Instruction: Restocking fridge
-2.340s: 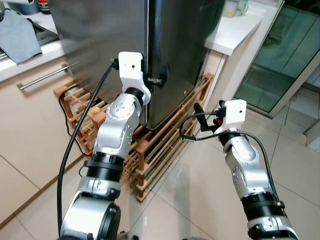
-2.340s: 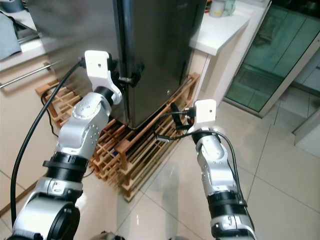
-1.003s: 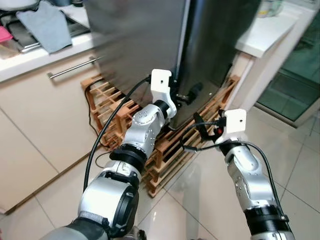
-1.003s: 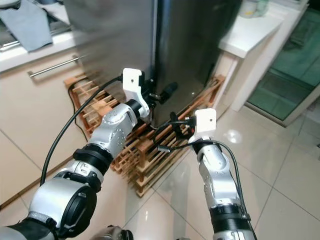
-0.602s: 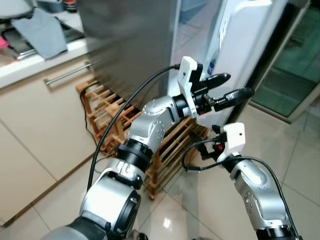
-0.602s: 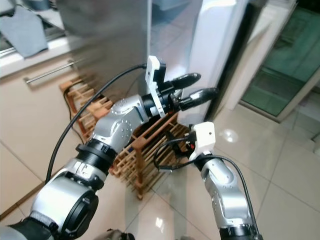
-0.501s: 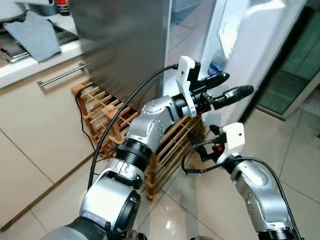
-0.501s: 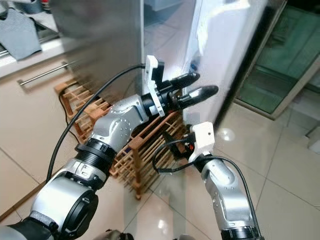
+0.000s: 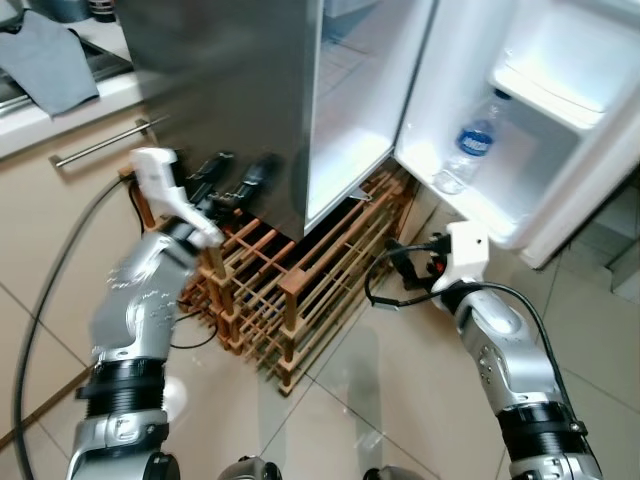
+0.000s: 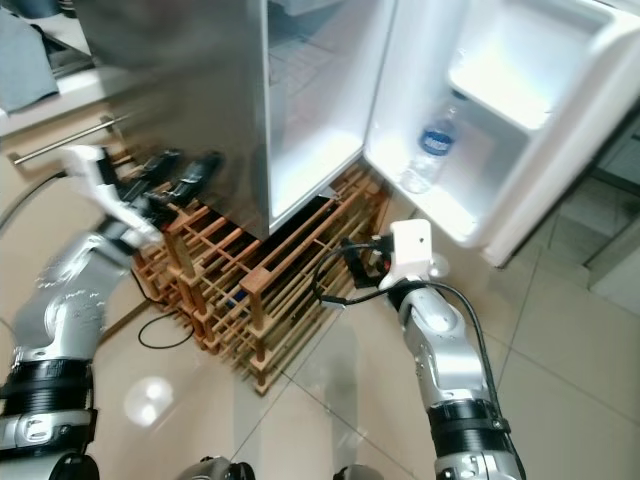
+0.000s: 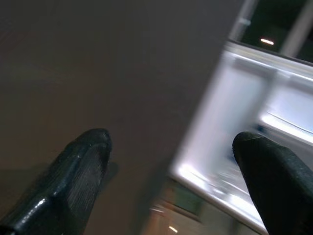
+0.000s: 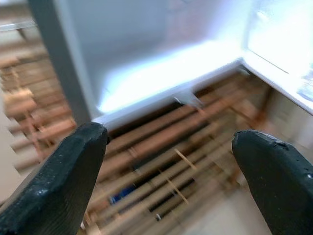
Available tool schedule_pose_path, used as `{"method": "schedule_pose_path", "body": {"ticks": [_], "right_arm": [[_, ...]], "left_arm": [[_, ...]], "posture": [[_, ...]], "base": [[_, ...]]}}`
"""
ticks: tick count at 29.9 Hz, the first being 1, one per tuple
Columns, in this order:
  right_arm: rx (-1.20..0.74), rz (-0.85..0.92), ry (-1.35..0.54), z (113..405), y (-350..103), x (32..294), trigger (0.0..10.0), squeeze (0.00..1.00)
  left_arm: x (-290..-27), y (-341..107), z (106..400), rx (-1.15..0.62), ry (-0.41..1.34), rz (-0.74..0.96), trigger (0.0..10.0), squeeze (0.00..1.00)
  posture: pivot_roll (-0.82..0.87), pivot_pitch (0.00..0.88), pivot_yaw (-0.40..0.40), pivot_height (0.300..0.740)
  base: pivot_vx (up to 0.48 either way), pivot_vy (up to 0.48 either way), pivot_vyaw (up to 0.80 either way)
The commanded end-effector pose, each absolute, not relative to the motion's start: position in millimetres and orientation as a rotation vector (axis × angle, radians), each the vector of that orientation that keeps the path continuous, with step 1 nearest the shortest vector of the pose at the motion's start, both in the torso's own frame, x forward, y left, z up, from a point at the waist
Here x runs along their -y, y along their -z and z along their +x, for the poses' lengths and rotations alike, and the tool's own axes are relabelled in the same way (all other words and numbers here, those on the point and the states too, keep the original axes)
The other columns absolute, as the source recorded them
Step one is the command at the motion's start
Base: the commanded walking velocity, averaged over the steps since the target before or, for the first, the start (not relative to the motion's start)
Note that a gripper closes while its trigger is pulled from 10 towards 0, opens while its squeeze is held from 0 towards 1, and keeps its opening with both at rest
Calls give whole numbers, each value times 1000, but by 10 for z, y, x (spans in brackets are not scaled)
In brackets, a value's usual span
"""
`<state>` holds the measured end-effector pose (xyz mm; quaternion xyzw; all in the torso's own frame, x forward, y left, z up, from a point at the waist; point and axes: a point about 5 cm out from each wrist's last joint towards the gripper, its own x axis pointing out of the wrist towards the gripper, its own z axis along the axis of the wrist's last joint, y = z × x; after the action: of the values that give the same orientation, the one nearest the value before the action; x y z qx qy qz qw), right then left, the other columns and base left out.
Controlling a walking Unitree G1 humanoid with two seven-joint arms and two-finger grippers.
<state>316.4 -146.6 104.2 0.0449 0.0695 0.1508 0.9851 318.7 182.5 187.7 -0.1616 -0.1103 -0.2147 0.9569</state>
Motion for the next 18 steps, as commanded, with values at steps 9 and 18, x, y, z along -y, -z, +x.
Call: {"method": "schedule_pose_path", "body": {"ticks": [9, 18], "right_arm": [[-98, 114, -337, 3357, -1090, 1240, 10000, 0], [-48, 120, -346, 3431, -1154, 1118, 10000, 59]], "left_arm": [[-1899, -1515, 3130, 83, -64, -226, 10000, 0], [-1678, -1517, 3329, 52, -54, -131, 10000, 0]], "posture": [[65, 0, -72, 740], [18, 0, -56, 740]], "base": [[0, 0, 588], [0, 0, 547]]}}
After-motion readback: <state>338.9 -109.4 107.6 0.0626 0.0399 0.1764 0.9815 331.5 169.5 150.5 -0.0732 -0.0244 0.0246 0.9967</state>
